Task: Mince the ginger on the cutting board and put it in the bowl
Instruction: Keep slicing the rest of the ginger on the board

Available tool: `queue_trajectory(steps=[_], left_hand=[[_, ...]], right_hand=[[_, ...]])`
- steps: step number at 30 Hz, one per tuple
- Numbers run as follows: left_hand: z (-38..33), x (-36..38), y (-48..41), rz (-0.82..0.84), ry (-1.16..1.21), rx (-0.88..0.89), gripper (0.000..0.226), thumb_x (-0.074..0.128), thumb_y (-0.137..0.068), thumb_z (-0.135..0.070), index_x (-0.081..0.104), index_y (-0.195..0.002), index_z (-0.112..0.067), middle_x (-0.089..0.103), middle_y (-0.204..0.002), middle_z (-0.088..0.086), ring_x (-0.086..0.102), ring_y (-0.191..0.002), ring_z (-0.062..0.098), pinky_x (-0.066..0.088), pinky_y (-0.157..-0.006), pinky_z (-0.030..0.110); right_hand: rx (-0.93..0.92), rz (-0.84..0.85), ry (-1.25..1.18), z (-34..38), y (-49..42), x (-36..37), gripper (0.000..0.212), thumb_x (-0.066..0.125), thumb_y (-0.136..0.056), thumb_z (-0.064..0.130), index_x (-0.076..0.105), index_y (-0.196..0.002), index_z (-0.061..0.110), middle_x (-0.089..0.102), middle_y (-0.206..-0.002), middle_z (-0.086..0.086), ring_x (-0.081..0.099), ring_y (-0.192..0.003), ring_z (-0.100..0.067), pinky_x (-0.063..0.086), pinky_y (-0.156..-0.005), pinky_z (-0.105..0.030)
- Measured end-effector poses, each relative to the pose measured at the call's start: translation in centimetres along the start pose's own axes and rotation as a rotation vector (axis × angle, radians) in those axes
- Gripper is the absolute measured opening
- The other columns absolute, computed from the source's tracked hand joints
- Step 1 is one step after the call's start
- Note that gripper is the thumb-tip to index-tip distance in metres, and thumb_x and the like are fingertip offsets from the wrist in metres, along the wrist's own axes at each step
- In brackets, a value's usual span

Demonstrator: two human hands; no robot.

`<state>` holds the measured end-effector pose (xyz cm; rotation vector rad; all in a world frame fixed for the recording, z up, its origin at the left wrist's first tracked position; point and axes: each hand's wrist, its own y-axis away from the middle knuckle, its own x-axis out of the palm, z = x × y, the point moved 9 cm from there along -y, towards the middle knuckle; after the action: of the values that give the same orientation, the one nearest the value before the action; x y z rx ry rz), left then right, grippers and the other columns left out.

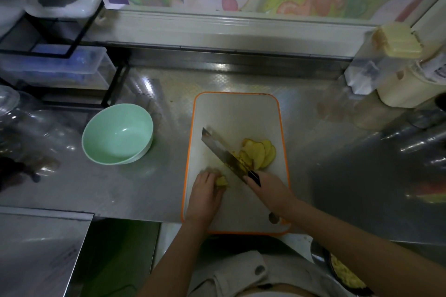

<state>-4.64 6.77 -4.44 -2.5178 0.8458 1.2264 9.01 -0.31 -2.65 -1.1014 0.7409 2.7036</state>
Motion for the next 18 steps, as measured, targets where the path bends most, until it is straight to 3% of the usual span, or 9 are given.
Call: queue_trajectory(steps=[5,9,13,18], left_hand=[[0.0,0.1,0.1,-0.035,0.024,-0.056,0.025,0.068,-0.079,-0.012,0.062,-0.102,-0.008,0.057,-0.101,0.009,0.050,-0.098,0.025,0.036,-0.083,0.025],[0.1,-0.5,0.2,-0.045,0.123,-0.109,0.034,0.063,-0.084,-0.013,0.054,-0.116,-0.007,0.047,-0.117,0.007,0.045,-0.110,0.019,0.029,-0.091,0.014],[0.6,-0.9,-0.2,-0.039,0.094,-0.141,0.041,0.058,-0.088,-0.014,0.049,-0.128,-0.009,0.046,-0.127,0.007,0.038,-0.121,0.019,0.028,-0.102,0.022],[1.2,-1.0,0.2,-0.043,0.045,-0.159,0.029,0.057,-0.089,-0.019,0.060,-0.116,-0.009,0.053,-0.114,0.008,0.043,-0.111,0.020,0.030,-0.095,0.022]], right_hand=[[-0.044,-0.041,-0.044,0.9,0.9,-0.7,0.025,0.046,-0.098,0.030,0.047,-0.074,0.024,0.043,-0.061,0.013,0.042,-0.054,0.000,0.036,-0.052,-0.013],[-0.037,-0.007,-0.018,1.0,1.6,-0.1,0.019,0.044,-0.098,0.031,0.051,-0.084,0.021,0.043,-0.061,0.013,0.042,-0.053,0.001,0.037,-0.050,-0.011],[-0.034,0.021,-0.029,1.4,2.1,0.4,0.020,0.042,-0.099,0.030,0.052,-0.086,0.019,0.042,-0.059,0.011,0.040,-0.051,-0.001,0.036,-0.049,-0.010],[0.004,0.060,-0.034,0.9,2.3,1.4,0.028,0.040,-0.099,0.033,0.052,-0.082,0.015,0.043,-0.059,0.008,0.041,-0.050,-0.003,0.036,-0.049,-0.012]])
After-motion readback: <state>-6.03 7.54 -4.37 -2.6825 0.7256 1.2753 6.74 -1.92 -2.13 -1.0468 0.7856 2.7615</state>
